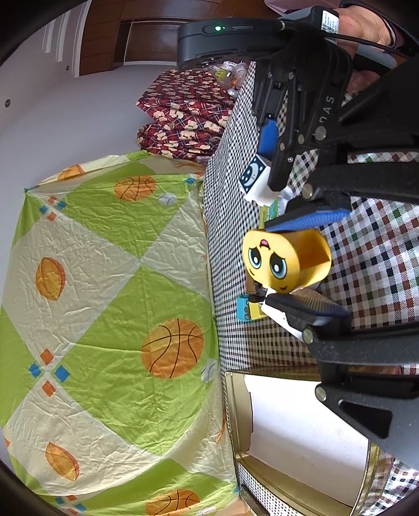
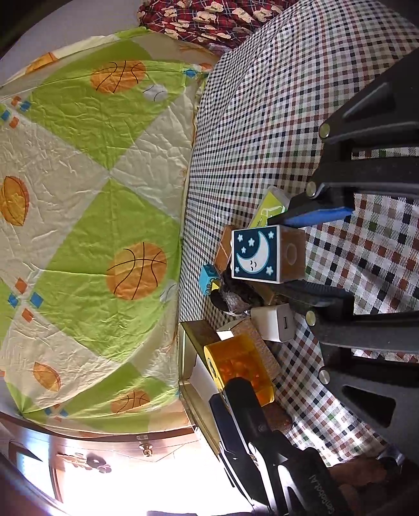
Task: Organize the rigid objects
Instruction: 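Lift both held blocks and carry them toward the gold tin tray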
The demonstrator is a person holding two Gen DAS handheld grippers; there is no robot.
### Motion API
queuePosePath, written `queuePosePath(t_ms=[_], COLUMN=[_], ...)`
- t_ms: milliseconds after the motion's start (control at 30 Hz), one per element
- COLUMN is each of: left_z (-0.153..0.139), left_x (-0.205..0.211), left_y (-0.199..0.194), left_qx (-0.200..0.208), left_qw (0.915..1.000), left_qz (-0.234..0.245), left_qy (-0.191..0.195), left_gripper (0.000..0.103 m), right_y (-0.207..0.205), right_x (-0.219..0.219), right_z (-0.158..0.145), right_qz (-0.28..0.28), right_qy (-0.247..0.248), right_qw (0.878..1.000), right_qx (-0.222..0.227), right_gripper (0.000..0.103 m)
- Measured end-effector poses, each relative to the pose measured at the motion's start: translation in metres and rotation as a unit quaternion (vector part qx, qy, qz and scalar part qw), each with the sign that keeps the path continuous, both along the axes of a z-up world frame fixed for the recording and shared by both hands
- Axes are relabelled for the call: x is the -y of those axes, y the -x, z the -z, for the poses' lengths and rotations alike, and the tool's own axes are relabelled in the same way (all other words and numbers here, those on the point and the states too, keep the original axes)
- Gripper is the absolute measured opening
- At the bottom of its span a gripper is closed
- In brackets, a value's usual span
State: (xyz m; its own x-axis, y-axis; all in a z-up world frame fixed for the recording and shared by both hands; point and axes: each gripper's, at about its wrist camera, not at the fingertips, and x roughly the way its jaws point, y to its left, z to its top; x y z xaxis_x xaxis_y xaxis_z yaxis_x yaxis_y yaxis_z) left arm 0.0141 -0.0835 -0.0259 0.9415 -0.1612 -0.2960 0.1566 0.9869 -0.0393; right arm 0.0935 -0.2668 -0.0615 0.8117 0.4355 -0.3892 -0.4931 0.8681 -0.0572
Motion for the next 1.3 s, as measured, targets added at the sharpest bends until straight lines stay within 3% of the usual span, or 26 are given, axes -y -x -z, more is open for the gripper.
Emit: queuePosePath(t_ms=[933, 1300], left_z=[-0.004, -0.006], left_x=[-0.005, -0.018], left_y=[0.017, 0.022], left_qx=[0.06, 0.071], left_qw=[0.998, 0.9968], left_qz=[-0.017, -0.036], left_qy=[0.007, 0.014], left_gripper=[0.038, 0.038], right_y=[0.029, 0.028], right_x=[0.017, 0.011], right_z=[-0.006, -0.008], right_qz=[0.031, 0.046], right_qy=[-0.058, -0.072], right_qw=[0.994, 0.992], right_qx=[0.09, 0.092], right_gripper=[0.034, 0.034])
